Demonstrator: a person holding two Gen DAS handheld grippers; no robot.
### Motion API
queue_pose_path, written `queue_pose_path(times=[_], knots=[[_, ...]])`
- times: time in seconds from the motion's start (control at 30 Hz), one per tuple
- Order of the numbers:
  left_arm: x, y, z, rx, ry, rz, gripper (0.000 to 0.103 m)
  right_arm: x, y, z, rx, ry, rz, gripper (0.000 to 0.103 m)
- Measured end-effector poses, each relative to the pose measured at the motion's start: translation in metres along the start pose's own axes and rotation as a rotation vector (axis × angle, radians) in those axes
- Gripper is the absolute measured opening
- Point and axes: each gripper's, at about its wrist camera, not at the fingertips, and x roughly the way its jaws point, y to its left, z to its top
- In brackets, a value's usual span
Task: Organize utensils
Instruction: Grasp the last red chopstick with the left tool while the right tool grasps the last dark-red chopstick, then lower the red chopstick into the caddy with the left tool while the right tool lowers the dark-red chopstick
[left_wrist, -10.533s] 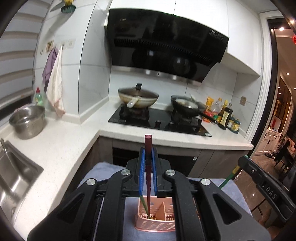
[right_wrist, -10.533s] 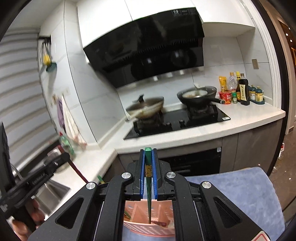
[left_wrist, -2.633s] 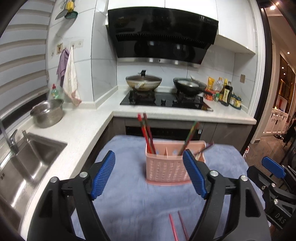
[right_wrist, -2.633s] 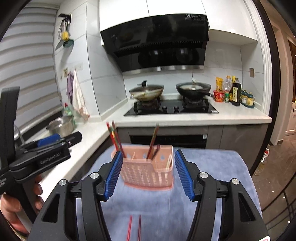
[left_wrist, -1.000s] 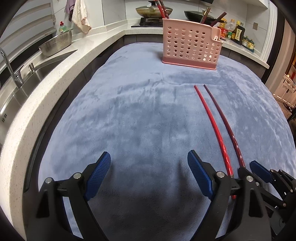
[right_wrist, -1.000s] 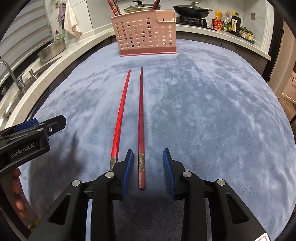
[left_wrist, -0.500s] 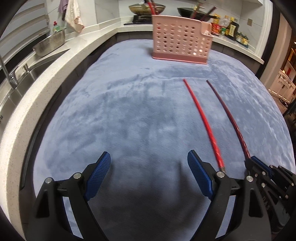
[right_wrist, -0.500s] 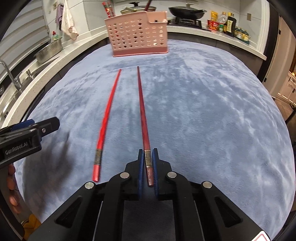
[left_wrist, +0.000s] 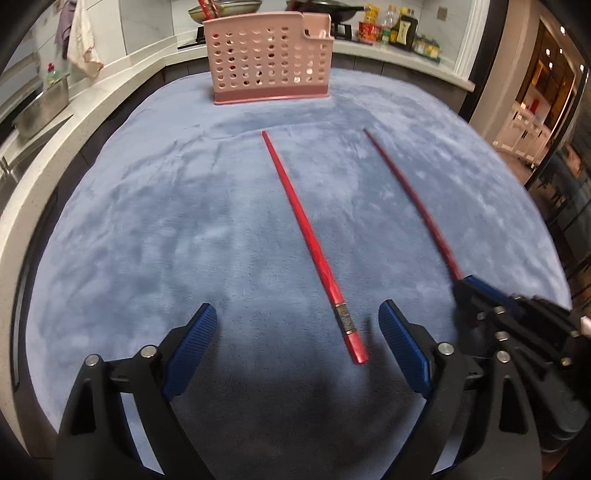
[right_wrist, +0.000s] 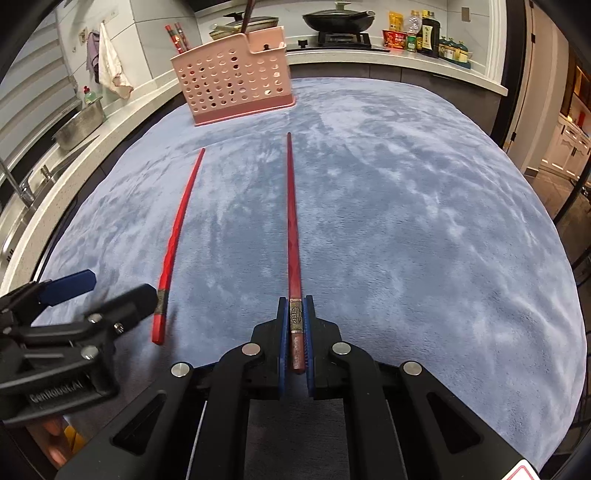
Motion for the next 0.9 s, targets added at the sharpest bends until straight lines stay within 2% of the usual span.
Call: queue_pose_path(times=[0.03,0.07,0.17,0.37,0.43,0.53,0.57,0.67,0.9], knots=[[0.006,0.0,0.0,-0.001,0.018,-0.013,0.07,0.0,-0.002,0.0,0.006,0.002,0.004,0.007],[0.01,0.002,-0.001,-0.008,0.037,-0.022,0.067,0.0,-0.003,0.0,0.011,0.003,0.007,0.007],[0.012,0.008,-0.004,-0.029,0.037,-0.037,0.065,0.0,-0.003,-0.001,0.017,0.004,0.012,0.007],[0.011,0.013,-0.008,-0.026,0.017,-0.043,0.052,0.002,-0.002,-0.003,0.015,0.005,0.014,0.007],[0.009,0.015,-0.01,-0.027,0.008,-0.048,0.044,0.002,-0.002,-0.003,0.016,0.005,0.016,0.007],[0.008,0.014,-0.01,-0.021,0.004,-0.062,0.026,0.002,-0.001,-0.004,0.015,0.004,0.016,0.007],[0.008,0.014,-0.009,-0.015,0.006,-0.067,0.024,0.001,-0.001,-0.004,0.016,0.004,0.016,0.007],[0.007,0.013,-0.009,0.002,0.014,-0.081,0.008,0.001,-0.001,-0.004,0.015,0.004,0.018,0.007],[-0.007,0.022,-0.003,-0.022,0.013,-0.094,0.007,-0.016,0.001,-0.003,0.006,-0.019,0.026,0.007]])
